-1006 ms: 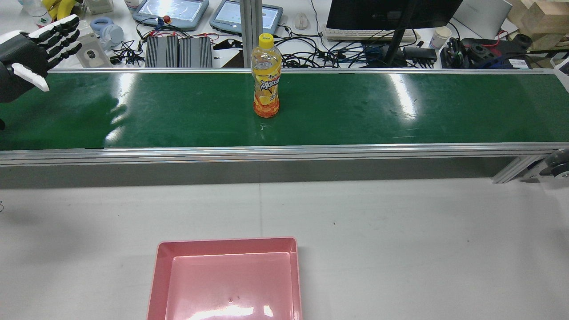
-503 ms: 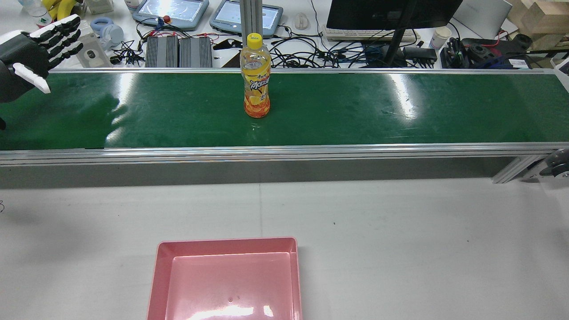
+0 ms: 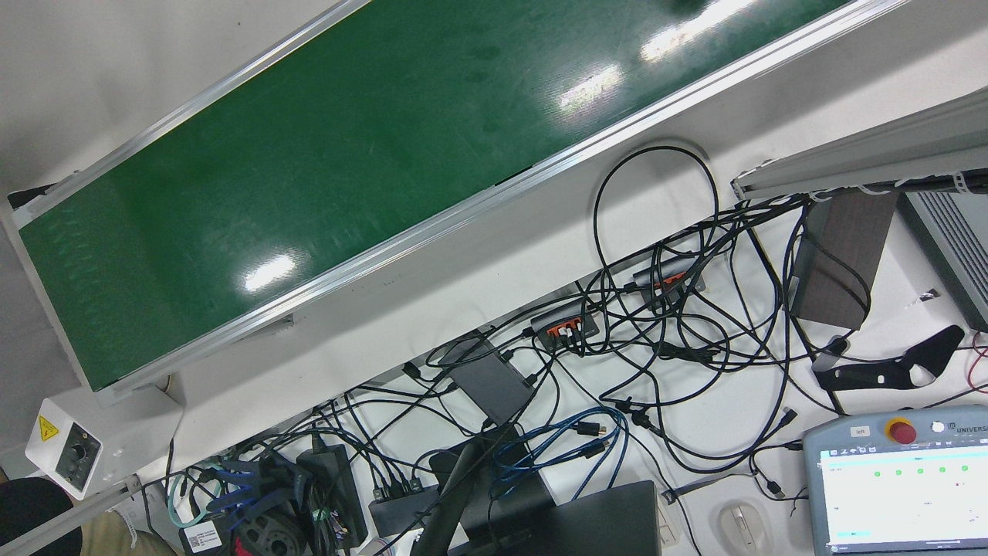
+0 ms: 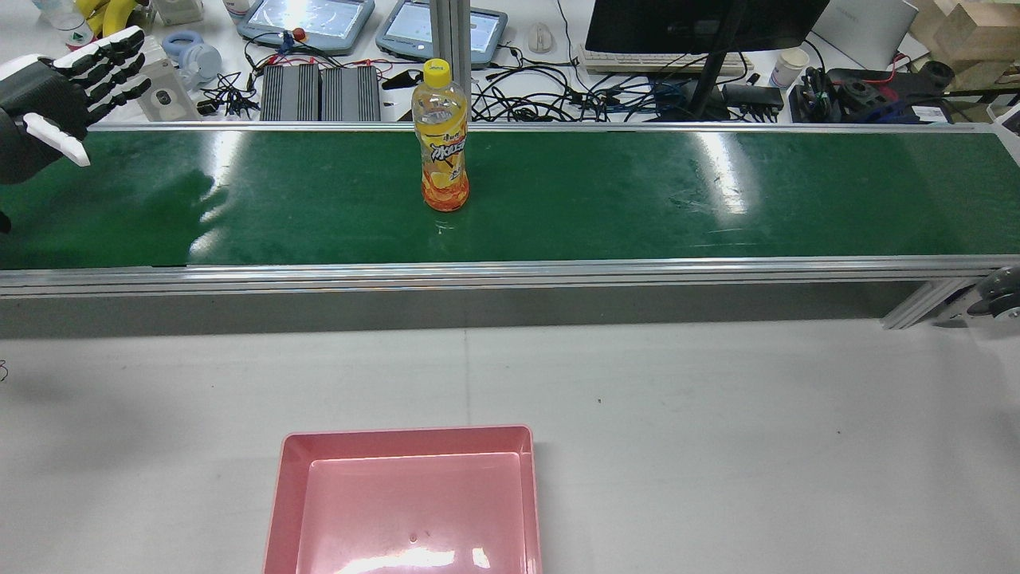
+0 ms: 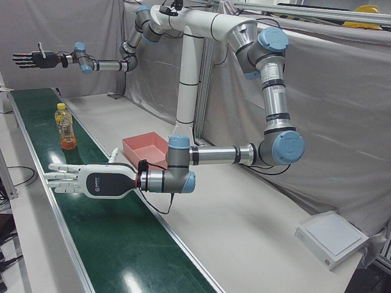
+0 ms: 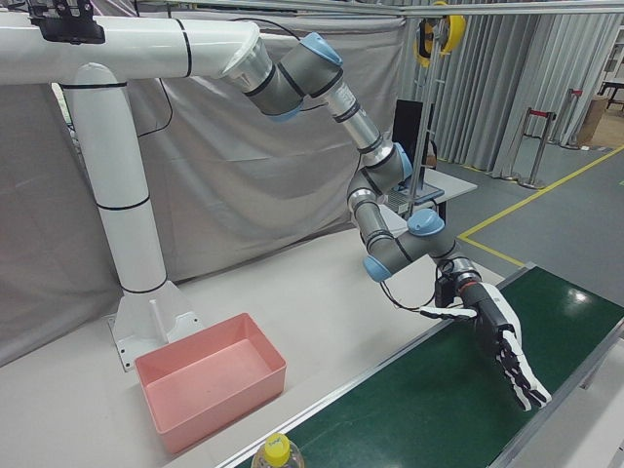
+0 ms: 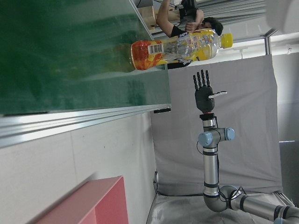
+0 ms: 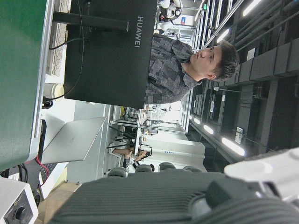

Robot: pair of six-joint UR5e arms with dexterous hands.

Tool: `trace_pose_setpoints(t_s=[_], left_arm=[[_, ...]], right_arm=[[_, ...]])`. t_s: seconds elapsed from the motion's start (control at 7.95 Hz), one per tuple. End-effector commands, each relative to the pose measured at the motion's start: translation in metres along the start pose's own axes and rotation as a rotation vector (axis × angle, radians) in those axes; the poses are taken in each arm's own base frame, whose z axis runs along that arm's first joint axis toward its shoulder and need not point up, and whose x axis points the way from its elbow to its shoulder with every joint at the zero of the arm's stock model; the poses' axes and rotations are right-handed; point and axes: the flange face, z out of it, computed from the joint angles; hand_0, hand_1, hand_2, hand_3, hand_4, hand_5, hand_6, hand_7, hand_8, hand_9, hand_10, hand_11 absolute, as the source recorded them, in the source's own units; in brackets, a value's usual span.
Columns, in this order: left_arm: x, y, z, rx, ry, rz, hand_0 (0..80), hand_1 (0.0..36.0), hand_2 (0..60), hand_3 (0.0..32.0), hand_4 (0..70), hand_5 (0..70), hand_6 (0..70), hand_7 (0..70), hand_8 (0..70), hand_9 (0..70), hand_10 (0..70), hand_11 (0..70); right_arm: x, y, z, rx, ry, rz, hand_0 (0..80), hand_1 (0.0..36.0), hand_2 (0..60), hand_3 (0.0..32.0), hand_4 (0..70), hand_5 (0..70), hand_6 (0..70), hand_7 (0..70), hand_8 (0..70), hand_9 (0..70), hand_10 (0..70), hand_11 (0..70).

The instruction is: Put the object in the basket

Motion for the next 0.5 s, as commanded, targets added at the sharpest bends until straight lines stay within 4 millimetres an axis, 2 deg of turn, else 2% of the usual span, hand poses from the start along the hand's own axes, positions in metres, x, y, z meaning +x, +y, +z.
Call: trace_pose_setpoints(t_s=[0.0, 0.38], left_arm=[[-0.0004, -0.0008, -0.0006, -0.001, -0.001, -0.001, 60.1, 5.1, 0.0, 0.0, 6.9, 4.5, 0.0, 0.0, 0.0, 0.0, 3.6, 7.0], [-0.0002, -0.0008, -0.0006, 0.0, 0.0, -0.001, 58.9, 4.9, 0.0, 0.2, 6.8, 3.7, 0.0, 0.0, 0.0, 0.0, 2.6, 5.5]], right_arm=[[-0.0001, 0.0008, 0.0007, -0.002, 0.0, 0.0, 0.0, 0.0, 0.0, 0.0, 0.0, 0.0, 0.0, 0.0, 0.0, 0.0, 0.0, 0.0], [0.0, 0.0, 0.0, 0.0, 0.0, -0.001, 0.0, 0.0, 0.0, 0.0, 0.0, 0.0, 0.0, 0.0, 0.0, 0.0, 0.0, 0.0]])
